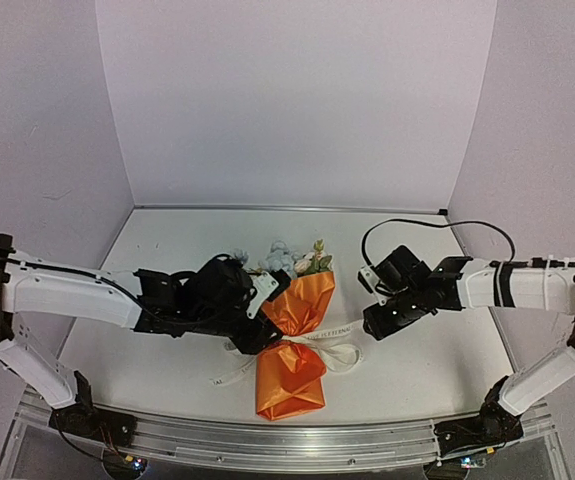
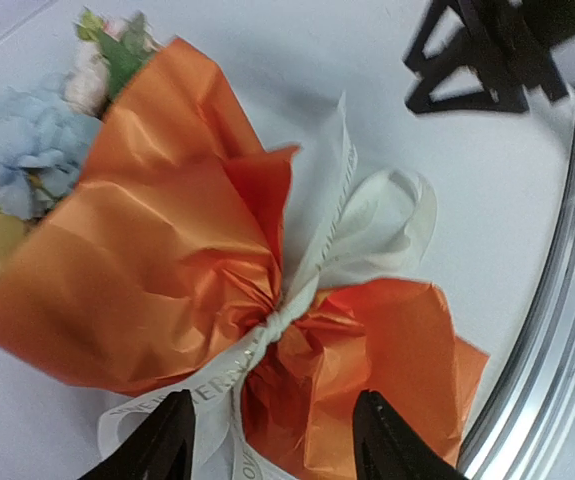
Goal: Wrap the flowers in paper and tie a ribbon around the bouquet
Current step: Adjust the half-tied ribbon on the folded bouquet, then flatten the half-tied ribbon on the folded bouquet.
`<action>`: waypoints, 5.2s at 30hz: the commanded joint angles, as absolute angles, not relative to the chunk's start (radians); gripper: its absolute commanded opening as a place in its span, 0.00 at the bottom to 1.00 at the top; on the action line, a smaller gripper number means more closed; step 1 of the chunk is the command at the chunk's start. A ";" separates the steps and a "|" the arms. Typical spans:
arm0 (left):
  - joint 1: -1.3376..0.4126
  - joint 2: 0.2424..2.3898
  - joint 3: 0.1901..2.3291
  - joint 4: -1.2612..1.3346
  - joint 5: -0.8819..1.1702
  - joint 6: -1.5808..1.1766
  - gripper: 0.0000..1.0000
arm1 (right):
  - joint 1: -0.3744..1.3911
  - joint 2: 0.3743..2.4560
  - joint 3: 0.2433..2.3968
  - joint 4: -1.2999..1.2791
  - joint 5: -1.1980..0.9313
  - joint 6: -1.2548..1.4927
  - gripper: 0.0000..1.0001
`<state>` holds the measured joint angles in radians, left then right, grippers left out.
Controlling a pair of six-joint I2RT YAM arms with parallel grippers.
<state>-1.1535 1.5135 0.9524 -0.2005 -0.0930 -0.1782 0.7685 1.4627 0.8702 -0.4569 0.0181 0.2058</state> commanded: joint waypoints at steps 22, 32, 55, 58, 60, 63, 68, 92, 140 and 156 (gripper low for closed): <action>-0.935 1.507 0.777 -0.259 -0.003 -0.822 0.48 | 0.940 1.515 0.978 -0.714 0.148 0.622 0.47; -0.917 1.566 0.785 -0.236 -0.026 -0.818 0.46 | 0.961 1.599 1.013 -0.661 0.140 0.660 0.47; -0.918 1.616 0.772 -0.158 -0.074 -0.807 0.08 | 0.970 1.765 1.000 -0.552 0.142 0.788 0.34; -0.916 1.611 0.773 -0.157 -0.086 -0.796 0.00 | 0.970 1.767 0.995 -0.542 0.144 0.792 0.21; -0.916 1.605 0.773 -0.158 -0.103 -0.788 0.00 | 0.970 1.763 0.993 -0.541 0.142 0.791 0.10; -0.916 1.578 0.769 -0.158 -0.134 -0.785 0.00 | 0.971 1.751 0.990 -0.542 0.145 0.788 0.00; -0.912 1.546 0.770 -0.158 -0.150 -0.771 0.00 | 0.970 1.729 0.996 -0.562 0.142 0.781 0.00; -0.910 1.649 0.837 -0.233 -0.130 -0.786 0.00 | 0.971 1.719 1.005 -0.572 0.145 0.787 0.00; -0.575 1.402 0.633 -0.232 -0.099 -0.722 0.00 | 0.923 1.597 0.755 -0.562 0.350 0.857 0.00; -0.626 1.352 0.640 -0.159 0.056 -0.647 0.16 | 0.934 1.582 0.934 -0.705 0.167 0.836 0.28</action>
<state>-0.6247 1.3817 0.6443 -0.1316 0.1089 -0.6824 0.9519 1.6005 0.8838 -0.4918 0.1653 0.8352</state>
